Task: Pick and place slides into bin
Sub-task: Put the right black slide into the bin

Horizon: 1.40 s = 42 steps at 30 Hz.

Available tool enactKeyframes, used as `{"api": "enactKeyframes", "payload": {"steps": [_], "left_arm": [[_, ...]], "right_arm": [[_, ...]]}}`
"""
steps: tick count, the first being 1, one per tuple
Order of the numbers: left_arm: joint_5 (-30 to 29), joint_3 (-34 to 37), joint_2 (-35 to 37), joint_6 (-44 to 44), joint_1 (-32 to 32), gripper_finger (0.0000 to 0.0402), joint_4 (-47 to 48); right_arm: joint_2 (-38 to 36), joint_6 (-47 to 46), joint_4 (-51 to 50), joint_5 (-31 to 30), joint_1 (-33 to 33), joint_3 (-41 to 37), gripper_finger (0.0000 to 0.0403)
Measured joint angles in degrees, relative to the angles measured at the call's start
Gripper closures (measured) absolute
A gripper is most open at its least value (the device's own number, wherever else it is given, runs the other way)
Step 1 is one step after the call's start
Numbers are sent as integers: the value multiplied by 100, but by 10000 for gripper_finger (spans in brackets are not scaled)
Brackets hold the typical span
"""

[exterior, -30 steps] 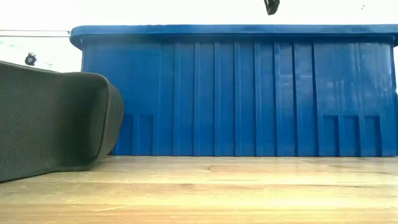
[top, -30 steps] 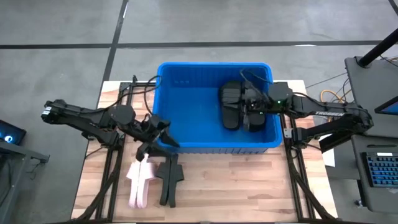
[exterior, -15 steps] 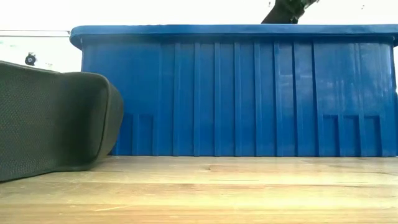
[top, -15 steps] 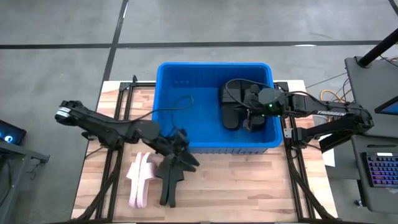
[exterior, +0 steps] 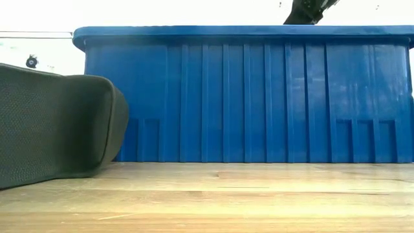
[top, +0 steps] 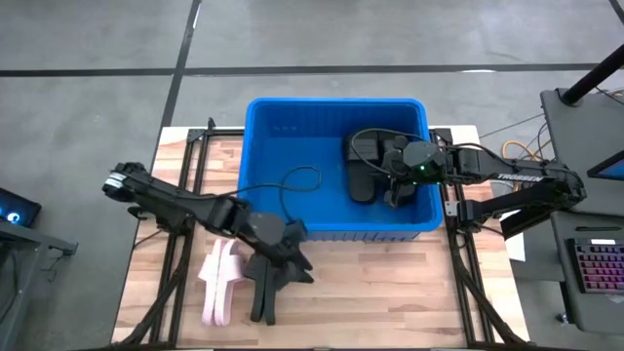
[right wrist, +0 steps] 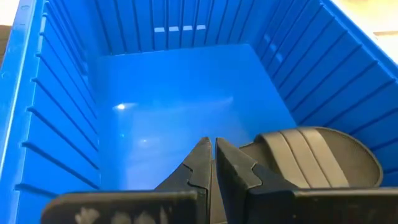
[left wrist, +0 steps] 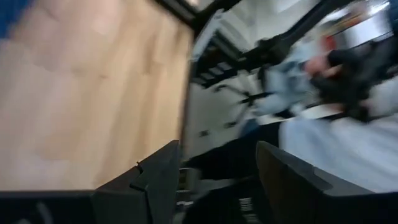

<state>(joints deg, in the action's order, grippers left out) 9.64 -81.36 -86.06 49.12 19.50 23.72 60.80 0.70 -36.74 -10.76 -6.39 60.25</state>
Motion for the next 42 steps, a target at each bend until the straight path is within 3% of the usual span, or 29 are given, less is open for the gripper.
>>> {"api": "enactKeyframes", "payload": {"steps": [5, 16, 23, 32, 42], "left_arm": [[-565, -1015, -596, -586, 219, 206, 1314], [-663, -2014, -1851, -733, 782, 206, 3329], [-1800, -2268, -2121, -449, 1088, 206, 4190], [-2984, -2184, -2168, -301, 1627, 206, 4475], [-3006, -2205, -2862, -316, 1772, 206, 4670]], "right_arm": [[1, 135, 2, 4, 0, -2, 390], [3, 241, 9, 7, 0, -43, 390], [4, 239, 10, 13, 0, -151, 390], [4, 235, 13, 13, 0, -307, 390], [7, 235, 20, 11, 0, -317, 390]]}}
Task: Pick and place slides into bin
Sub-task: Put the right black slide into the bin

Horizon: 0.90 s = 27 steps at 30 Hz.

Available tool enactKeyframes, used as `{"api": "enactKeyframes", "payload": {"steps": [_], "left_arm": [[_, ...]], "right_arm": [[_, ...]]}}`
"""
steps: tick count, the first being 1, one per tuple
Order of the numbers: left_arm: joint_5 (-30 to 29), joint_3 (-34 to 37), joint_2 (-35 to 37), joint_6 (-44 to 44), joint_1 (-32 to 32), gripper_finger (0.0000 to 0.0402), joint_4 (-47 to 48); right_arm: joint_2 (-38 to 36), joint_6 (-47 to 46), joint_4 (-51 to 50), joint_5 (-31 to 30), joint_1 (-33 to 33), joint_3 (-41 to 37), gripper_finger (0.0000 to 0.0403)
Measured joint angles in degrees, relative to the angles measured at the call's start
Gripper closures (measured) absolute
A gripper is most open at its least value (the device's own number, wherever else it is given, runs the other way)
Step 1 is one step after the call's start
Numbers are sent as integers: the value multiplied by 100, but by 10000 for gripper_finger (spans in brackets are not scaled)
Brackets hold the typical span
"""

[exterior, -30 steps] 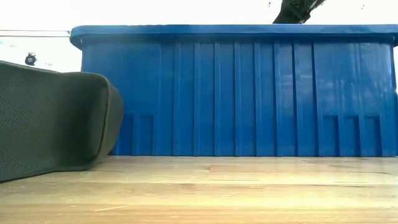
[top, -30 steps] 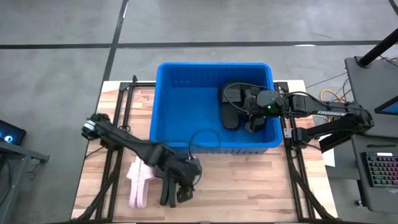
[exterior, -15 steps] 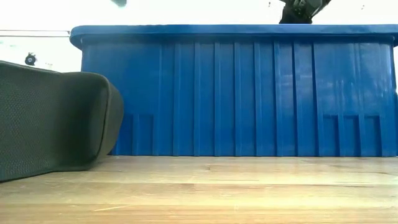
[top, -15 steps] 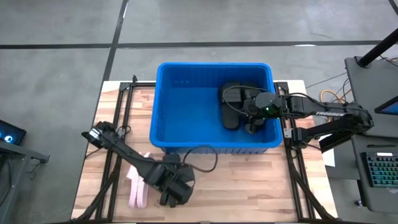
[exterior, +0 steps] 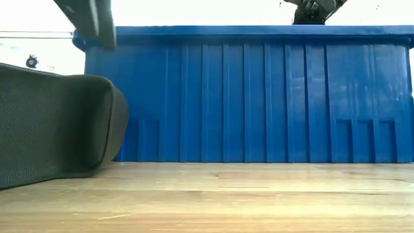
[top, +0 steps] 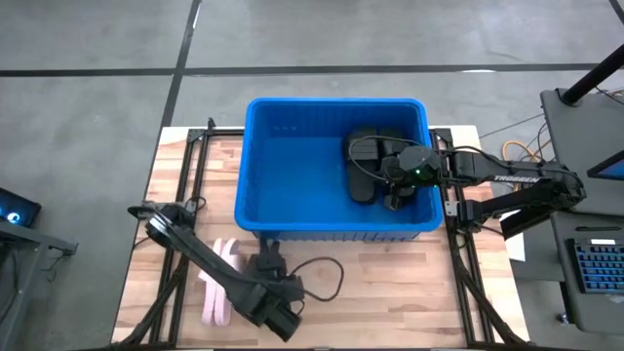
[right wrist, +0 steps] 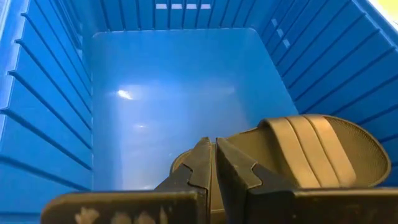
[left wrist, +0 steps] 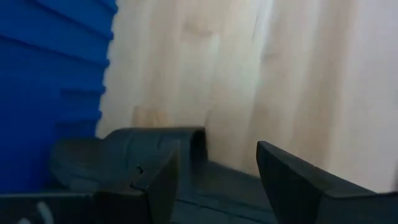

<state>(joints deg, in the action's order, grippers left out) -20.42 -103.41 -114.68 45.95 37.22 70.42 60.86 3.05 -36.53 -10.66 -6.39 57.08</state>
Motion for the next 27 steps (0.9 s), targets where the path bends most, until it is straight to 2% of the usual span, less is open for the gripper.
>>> {"api": "enactKeyframes", "payload": {"steps": [7, 18, 27], "left_arm": [[-238, -372, -418, 562, 94, 206, 1401], [-543, -306, -393, 776, 131, 206, 926], [-722, -300, -690, 774, 135, 206, 1129]], "right_arm": [[0, 0, 0, -4, -2, 0, 390], [0, 0, 0, -9, 0, 0, 390], [0, 1, -2, -9, 0, 0, 390]]}}
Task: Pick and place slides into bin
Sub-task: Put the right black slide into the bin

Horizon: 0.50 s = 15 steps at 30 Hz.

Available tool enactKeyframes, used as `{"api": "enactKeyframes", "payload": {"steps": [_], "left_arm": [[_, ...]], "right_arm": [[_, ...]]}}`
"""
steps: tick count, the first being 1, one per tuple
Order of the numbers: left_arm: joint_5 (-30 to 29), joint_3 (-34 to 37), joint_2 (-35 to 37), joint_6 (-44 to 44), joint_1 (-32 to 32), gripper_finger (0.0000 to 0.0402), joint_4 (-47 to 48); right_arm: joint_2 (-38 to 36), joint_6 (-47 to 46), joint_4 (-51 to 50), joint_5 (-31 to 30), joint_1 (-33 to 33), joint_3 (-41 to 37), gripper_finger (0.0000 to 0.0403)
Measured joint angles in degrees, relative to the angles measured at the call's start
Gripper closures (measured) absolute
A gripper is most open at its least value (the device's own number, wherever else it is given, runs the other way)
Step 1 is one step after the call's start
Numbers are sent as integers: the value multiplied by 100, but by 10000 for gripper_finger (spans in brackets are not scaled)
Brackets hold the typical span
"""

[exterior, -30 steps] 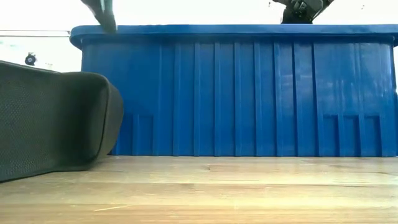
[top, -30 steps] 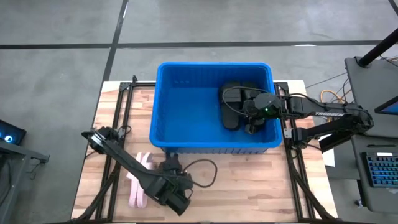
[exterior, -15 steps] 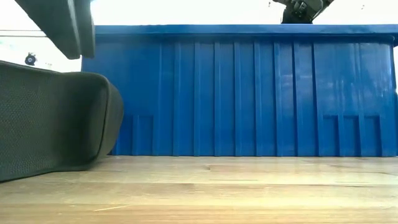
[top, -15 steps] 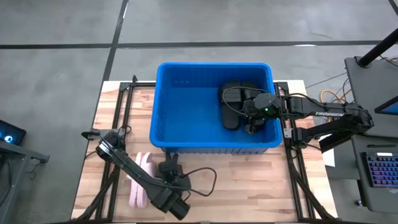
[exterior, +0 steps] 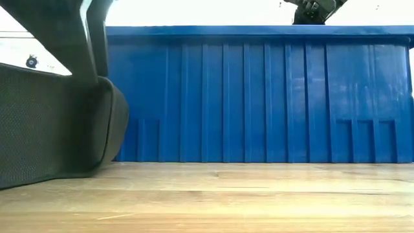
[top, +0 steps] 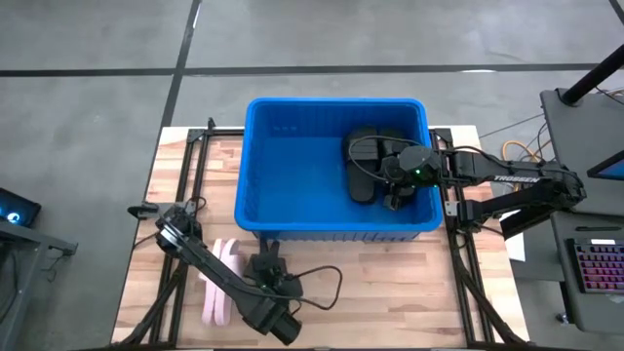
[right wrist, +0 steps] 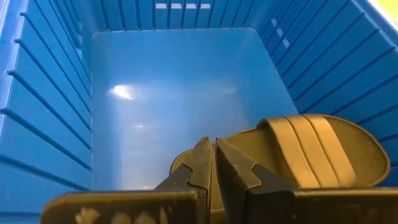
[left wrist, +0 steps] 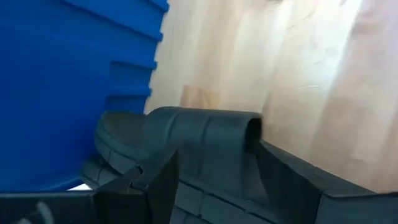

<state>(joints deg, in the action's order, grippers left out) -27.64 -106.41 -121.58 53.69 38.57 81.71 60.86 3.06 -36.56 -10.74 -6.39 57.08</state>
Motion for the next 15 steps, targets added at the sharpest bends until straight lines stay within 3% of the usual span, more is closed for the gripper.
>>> {"api": "enactKeyframes", "payload": {"steps": [15], "left_arm": [[-424, 172, -111, 155, -77, 206, 276]], "right_arm": [[0, 3, 3, 0, 0, 0, 390]]}}
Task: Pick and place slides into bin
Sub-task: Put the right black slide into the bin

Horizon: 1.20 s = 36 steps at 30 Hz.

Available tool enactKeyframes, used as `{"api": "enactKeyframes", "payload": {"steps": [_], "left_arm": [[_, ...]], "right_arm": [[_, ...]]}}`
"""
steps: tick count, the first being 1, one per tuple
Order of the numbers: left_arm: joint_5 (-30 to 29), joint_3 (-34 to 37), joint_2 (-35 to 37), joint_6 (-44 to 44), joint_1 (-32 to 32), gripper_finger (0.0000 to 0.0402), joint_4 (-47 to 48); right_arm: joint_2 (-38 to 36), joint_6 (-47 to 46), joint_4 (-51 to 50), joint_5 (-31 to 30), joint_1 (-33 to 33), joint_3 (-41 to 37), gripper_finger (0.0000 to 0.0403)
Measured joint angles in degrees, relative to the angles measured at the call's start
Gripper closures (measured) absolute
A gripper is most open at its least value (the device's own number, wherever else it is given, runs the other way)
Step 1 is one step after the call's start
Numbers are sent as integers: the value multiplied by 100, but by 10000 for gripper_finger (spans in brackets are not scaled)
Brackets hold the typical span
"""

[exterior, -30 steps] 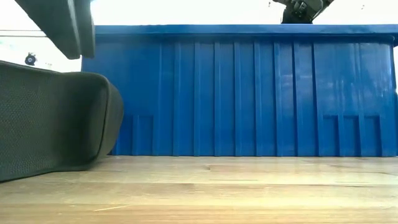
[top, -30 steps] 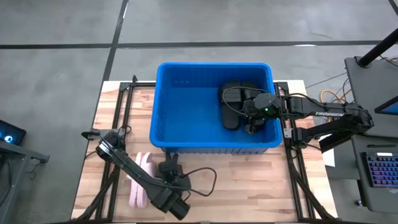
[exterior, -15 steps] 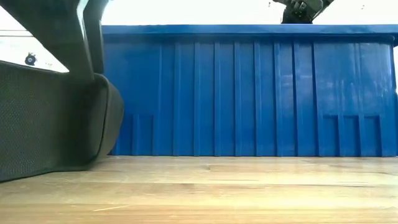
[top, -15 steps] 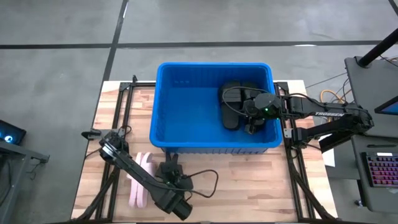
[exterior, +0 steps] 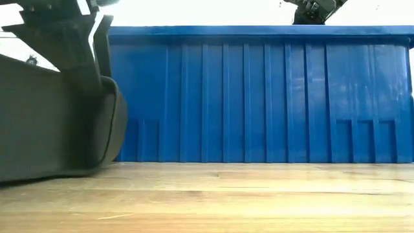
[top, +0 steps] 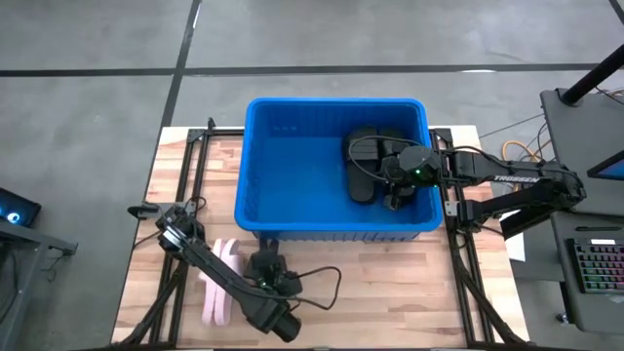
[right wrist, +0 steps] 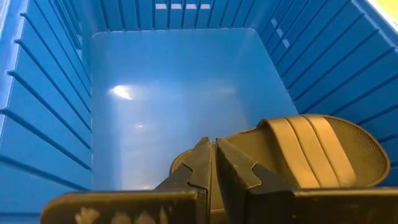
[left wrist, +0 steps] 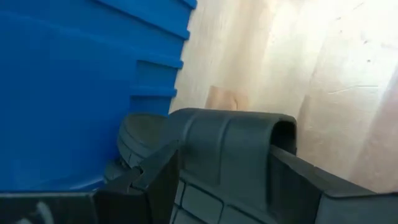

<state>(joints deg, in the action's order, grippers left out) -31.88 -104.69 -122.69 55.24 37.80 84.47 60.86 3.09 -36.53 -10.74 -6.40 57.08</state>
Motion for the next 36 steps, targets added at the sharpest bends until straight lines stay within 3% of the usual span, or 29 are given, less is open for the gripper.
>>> {"api": "enactKeyframes", "payload": {"steps": [19, 23, 32, 36], "left_arm": [[-125, 400, 33, -2, -258, 210, -447], [-177, 407, 31, -4, -255, 244, -503], [-213, 380, 17, -23, -269, 374, -648], [-212, 320, 4, -26, -296, 396, -720]], "right_arm": [[0, 1, 48, 2, -2, 0, 390], [0, 3, 49, 2, 0, 0, 390], [0, 3, 82, 2, -1, 0, 390], [0, 7, 83, 4, 0, 0, 390]]}}
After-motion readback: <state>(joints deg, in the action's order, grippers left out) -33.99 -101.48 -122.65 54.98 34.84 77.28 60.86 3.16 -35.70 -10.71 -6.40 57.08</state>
